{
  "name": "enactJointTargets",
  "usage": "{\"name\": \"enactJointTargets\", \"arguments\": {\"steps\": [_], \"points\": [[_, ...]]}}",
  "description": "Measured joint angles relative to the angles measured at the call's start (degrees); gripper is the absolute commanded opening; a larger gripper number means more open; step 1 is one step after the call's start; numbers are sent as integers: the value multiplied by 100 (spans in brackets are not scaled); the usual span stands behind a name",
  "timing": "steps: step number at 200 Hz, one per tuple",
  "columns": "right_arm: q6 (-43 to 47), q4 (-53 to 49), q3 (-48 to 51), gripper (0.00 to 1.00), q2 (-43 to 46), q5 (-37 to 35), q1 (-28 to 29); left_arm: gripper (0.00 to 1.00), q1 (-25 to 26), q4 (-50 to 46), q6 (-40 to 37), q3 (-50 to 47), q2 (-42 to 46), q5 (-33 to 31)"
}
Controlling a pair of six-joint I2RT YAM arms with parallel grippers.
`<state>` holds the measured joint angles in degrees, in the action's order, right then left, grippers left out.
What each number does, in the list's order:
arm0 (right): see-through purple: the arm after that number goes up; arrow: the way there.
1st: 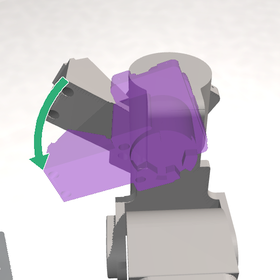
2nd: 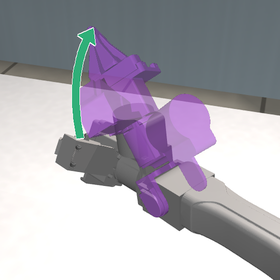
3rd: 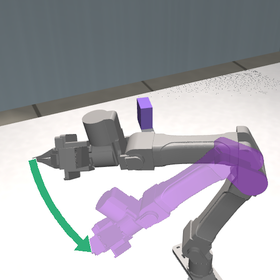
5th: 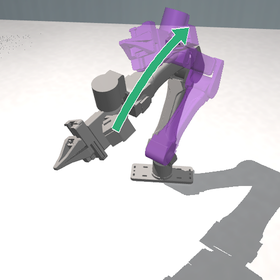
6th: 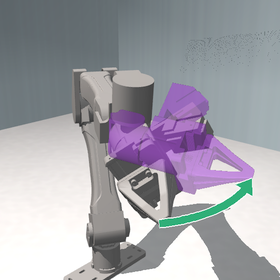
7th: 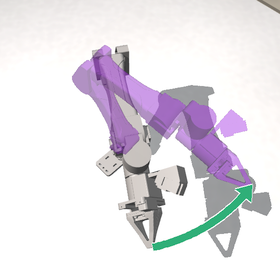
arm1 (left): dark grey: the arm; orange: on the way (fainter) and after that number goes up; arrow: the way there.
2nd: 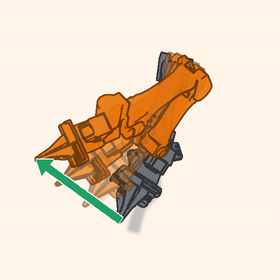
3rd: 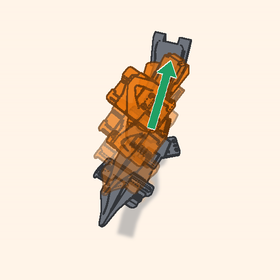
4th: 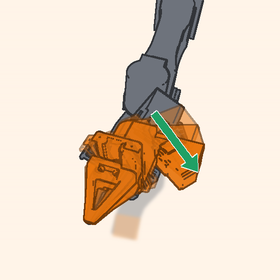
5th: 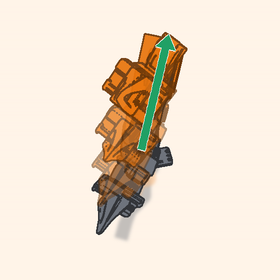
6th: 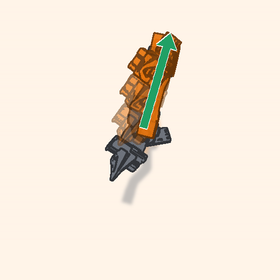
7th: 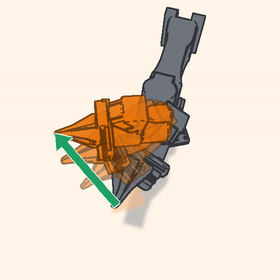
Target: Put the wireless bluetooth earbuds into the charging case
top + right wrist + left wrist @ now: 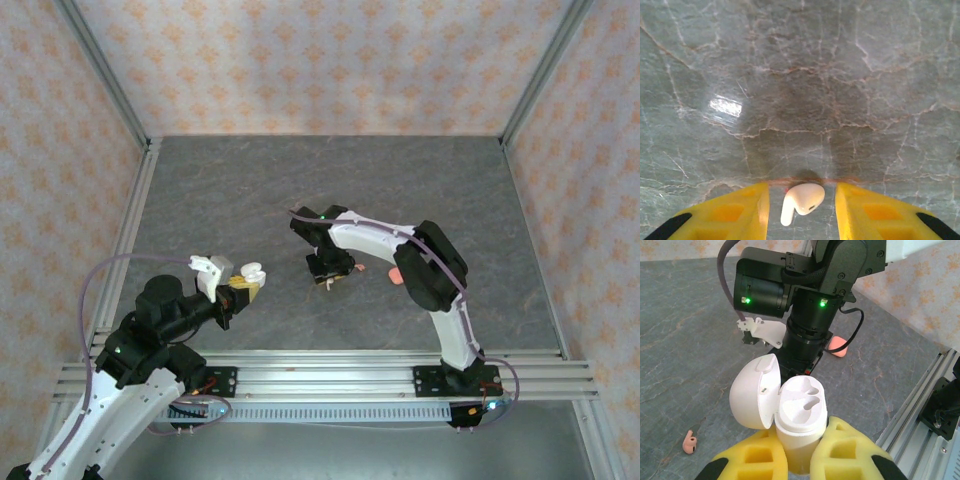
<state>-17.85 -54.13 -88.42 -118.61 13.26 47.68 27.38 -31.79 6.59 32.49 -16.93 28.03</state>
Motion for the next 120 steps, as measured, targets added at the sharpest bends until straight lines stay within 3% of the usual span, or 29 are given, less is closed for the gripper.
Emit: {"name": "enactJointTargets", "arguments": {"steps": [59,120], "points": [[-1451,505,826,41,761,-15,0,0,0,0,0,0,0,0],[-1880,844,920,40,776,20,0,0,0,2,0,0,-46,0]]}}
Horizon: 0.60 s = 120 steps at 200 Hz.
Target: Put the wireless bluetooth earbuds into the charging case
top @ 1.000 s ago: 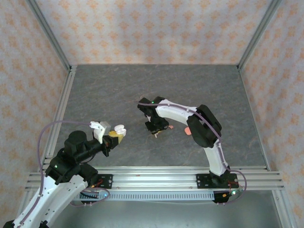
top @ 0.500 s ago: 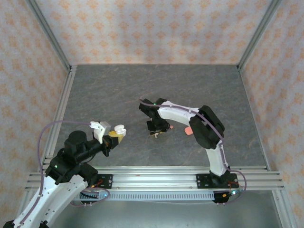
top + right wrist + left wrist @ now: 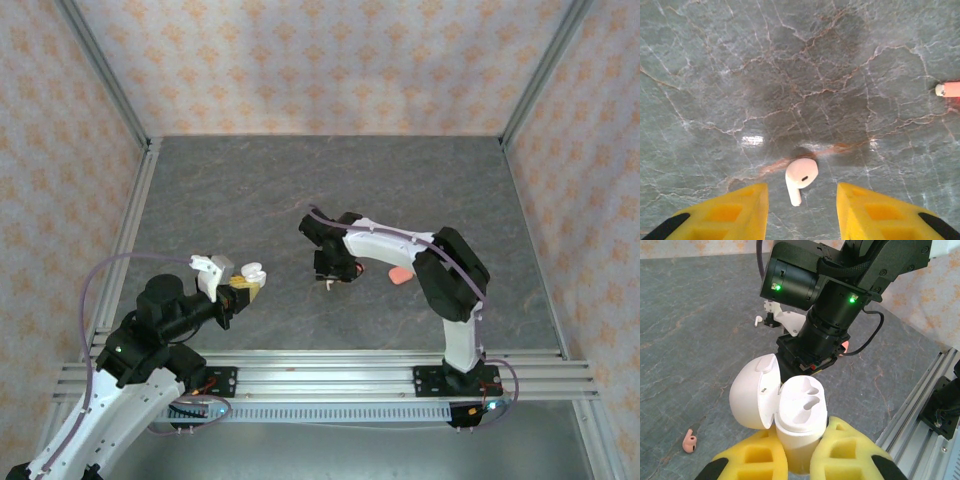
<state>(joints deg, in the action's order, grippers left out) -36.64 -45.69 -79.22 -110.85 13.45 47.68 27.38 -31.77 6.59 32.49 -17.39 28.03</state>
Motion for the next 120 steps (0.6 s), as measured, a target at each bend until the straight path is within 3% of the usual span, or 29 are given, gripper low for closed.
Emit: {"name": "enactJointTargets", "arguments": {"steps": [120], "points": [[-114,114,70,28,-247,-11,-11,0,0,37,0,0,0,7]]}}
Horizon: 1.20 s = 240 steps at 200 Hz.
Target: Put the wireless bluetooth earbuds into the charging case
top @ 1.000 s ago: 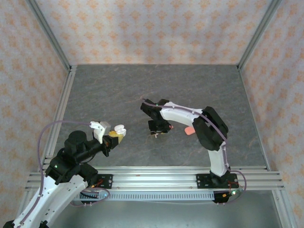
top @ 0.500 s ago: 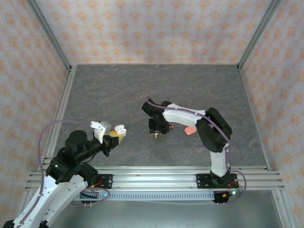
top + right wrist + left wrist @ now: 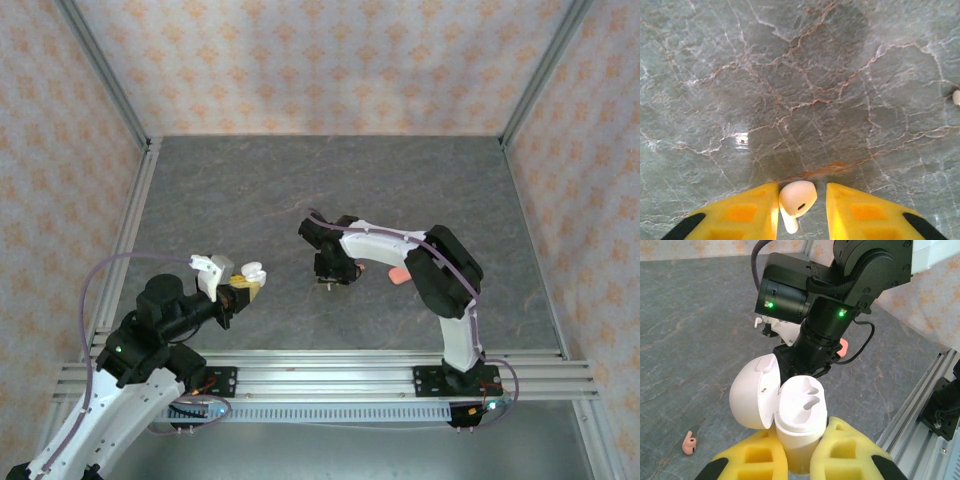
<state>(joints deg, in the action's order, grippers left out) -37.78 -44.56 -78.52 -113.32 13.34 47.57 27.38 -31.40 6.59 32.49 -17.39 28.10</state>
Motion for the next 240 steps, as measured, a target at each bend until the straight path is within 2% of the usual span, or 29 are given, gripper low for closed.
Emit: {"name": "enactJointTargets", "arguments": {"steps": [49,116,191,240], "points": [[-9,-44,4,17,2,-2,-17,0,0,26,4,0,0,28],[48,216,236,12,284,-92,-13,1,0,485,72,-155,68,153],[221,807,730,10,1829,-538,-11,2,0,1196,105,-472,83,153],[374,1453,1274,10,3195,-673,66,2,0,1941,105,-570,-170,151]]}}
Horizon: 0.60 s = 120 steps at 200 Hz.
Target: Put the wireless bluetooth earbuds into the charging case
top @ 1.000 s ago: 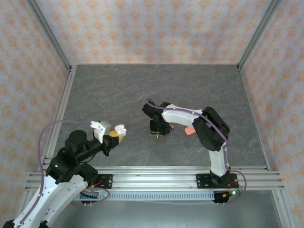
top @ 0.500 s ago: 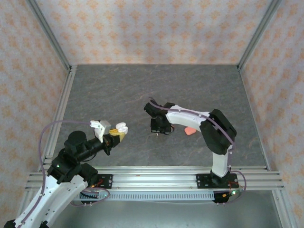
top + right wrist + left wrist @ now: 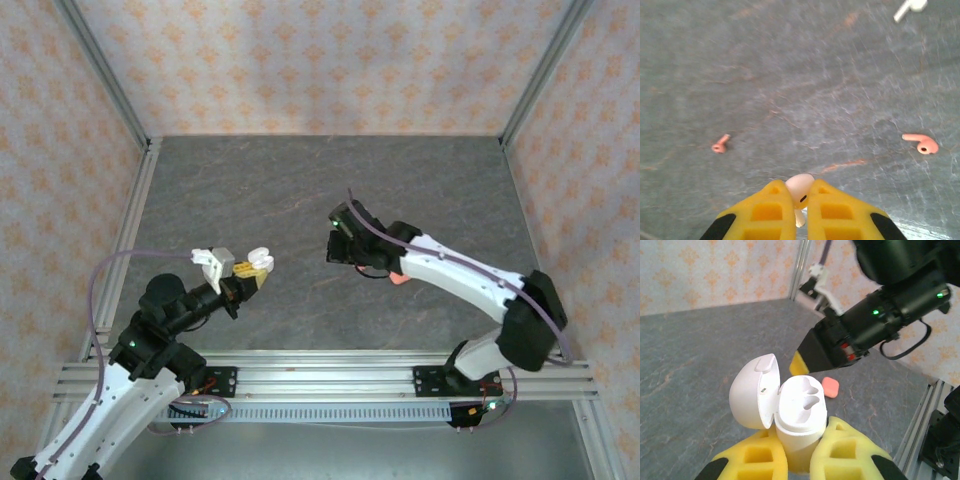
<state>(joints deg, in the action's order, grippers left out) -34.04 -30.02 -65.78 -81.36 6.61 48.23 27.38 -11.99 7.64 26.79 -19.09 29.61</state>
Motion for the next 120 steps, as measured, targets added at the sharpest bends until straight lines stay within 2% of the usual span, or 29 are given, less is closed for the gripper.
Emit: {"name": "enactJointTargets", "arguments": {"steps": [48,120], "points": [[284,706,98,10,944,20,162,1,79,717,-70,4,-640,-31],[577,1735,173,11,1591,334,319,0,501,1572,-476,496,-2103,-247]]}}
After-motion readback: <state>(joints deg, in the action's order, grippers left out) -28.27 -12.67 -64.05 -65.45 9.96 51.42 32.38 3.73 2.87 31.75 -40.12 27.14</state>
